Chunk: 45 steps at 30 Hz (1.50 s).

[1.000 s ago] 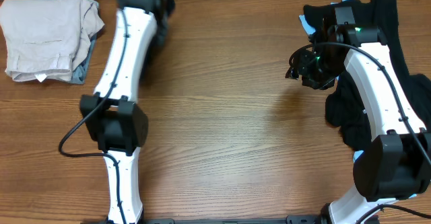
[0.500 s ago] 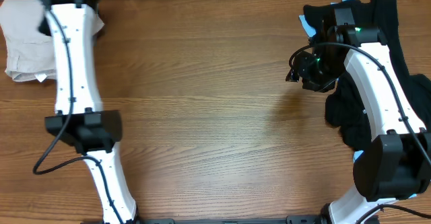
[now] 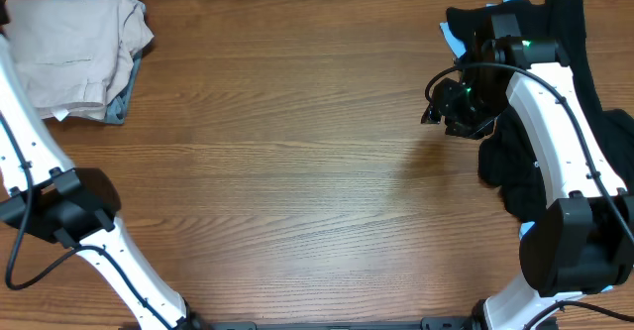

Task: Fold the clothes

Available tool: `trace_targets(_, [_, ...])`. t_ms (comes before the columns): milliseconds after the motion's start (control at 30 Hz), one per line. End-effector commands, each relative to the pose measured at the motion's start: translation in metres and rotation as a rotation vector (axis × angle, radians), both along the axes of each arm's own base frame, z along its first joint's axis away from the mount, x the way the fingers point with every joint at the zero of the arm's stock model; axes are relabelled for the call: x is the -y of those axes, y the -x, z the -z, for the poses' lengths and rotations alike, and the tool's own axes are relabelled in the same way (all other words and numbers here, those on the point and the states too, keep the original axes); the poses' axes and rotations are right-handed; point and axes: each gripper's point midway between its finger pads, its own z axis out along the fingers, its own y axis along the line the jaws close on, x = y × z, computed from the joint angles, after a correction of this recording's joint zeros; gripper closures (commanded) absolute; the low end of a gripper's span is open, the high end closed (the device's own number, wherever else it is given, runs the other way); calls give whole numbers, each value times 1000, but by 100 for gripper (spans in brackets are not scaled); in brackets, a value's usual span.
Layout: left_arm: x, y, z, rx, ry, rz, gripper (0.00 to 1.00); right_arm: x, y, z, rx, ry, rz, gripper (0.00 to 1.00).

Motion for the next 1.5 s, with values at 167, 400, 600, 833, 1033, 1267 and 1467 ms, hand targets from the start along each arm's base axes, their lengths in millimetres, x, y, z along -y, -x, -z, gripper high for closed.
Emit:
trace_targets(167, [-1, -56, 49, 6, 8, 199, 96, 0, -1, -6, 15, -6, 7, 46])
trace_targets(400, [28, -75, 115, -99, 116, 275, 96, 0, -1, -6, 14, -6, 7, 46])
trace_targets(600, [70, -79, 147, -181, 207, 321, 96, 0, -2, -6, 22, -6, 7, 47])
trace_targets(833, [133, -99, 154, -146, 328, 398, 12, 0, -4, -6, 29, -6, 7, 47])
trace_targets(1033, [159, -105, 152, -154, 327, 437, 0, 0, -5, -7, 37, -5, 0, 46])
trace_targets(1267, [206, -82, 75, -100, 352, 522, 0, 0, -26, -53, 194, 12, -89, 46])
trace_targets(1467, [275, -51, -13, 17, 396, 718, 0, 23, -23, -143, 382, 144, -62, 0])
